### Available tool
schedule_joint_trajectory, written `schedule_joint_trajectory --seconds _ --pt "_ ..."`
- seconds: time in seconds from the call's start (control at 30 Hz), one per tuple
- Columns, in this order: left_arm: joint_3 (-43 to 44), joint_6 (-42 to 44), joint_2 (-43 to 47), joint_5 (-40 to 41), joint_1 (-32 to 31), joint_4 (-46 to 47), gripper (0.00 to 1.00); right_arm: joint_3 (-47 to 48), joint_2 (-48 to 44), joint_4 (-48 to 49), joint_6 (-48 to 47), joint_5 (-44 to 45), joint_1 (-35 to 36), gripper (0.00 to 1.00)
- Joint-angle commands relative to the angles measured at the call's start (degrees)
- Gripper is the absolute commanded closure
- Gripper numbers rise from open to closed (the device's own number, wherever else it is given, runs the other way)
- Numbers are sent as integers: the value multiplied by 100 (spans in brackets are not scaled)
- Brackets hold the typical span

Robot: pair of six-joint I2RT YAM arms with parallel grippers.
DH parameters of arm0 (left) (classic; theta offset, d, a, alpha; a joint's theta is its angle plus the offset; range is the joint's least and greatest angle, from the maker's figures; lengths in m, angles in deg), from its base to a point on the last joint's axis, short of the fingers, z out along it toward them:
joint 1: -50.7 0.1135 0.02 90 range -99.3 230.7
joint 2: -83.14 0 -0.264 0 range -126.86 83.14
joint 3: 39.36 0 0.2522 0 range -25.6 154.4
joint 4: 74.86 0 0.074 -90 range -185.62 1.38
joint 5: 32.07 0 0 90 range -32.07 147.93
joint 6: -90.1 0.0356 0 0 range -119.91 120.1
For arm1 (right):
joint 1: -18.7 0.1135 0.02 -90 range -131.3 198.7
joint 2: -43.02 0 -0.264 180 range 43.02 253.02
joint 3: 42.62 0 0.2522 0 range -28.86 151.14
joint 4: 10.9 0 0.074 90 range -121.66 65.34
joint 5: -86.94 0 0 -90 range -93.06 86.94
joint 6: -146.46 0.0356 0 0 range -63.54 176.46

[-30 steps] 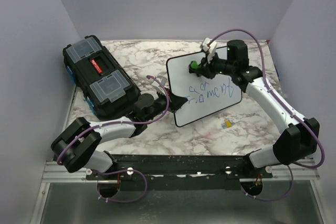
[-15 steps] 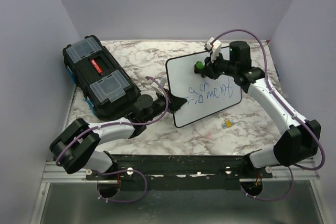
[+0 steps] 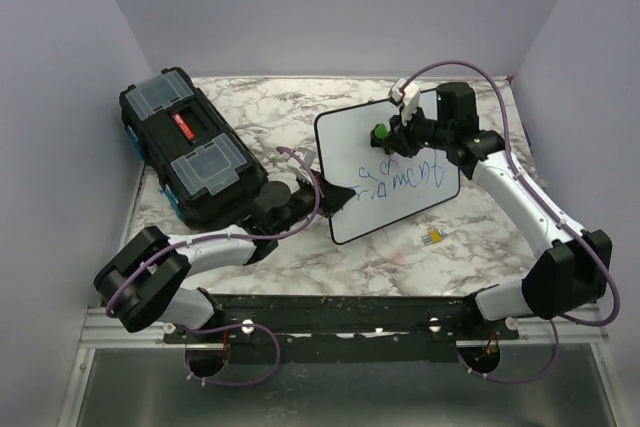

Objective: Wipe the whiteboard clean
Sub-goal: Erase the whiteboard at the center of the board.

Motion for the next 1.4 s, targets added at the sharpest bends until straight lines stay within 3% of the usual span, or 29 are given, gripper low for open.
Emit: schedule_joint_trajectory --seconds 0.0,0.27,0.47,0.57,0.73,0.8,0.87,0.93,1.1,1.37 --pt "155 374 333 -535 -87 699 100 -353 -216 -205 -76 123 4 99" --pt "173 344 383 -551 -91 593 100 277 82 663 718 1423 -84 99" --pt "263 442 482 -551 -83 367 100 161 197 829 849 1495 -253 99" --pt "302 455 499 -573 -83 295 100 -85 26 604 505 1104 -260 99" --pt "276 541 596 -599 -83 205 100 -316 -182 -580 -587 -957 -262 99" --pt "258 556 614 -595 -83 194 100 -401 -208 -726 -727 -1625 -236 99" --pt "257 582 593 -601 -88 198 100 -389 -148 -566 -589 -1728 -109 99" --pt "266 593 558 -612 -88 220 100 -50 73 -461 -305 -1524 -57 99" --pt "218 523 544 -567 -83 321 100 497 213 406 712 62 -95 99" --pt "247 520 552 -675 -84 237 100 193 123 437 734 994 -396 99"
